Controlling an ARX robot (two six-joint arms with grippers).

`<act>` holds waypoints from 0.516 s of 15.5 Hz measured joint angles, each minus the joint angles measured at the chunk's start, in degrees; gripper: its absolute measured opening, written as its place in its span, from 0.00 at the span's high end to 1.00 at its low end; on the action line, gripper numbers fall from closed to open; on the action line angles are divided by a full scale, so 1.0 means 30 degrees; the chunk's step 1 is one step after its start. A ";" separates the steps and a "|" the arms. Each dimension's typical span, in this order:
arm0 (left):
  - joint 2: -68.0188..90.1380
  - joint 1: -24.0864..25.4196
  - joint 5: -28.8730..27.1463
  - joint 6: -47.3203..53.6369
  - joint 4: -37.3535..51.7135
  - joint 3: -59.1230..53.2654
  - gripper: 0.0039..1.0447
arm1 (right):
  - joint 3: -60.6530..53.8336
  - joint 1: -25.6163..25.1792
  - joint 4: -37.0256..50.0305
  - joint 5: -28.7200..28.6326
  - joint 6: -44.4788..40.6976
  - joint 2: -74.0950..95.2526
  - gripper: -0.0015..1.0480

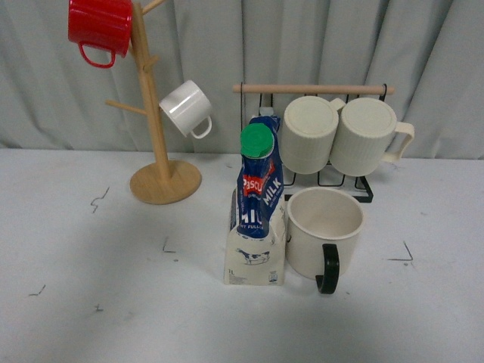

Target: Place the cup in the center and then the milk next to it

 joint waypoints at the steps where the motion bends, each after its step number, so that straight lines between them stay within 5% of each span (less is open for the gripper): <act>1: -0.0481 0.0240 0.0576 0.0087 0.0058 -0.0729 0.80 | 0.0000 0.0000 0.0000 0.0000 0.0000 0.0000 0.06; 3: -0.1741 0.1188 0.1355 0.0146 0.0058 -0.2535 0.98 | 0.0000 0.0000 -0.0007 0.0007 0.0000 0.0000 0.06; 8: -0.2856 0.1734 0.1807 0.0138 0.0051 -0.3351 0.99 | 0.0000 0.0000 0.0000 0.0000 0.0000 0.0000 0.06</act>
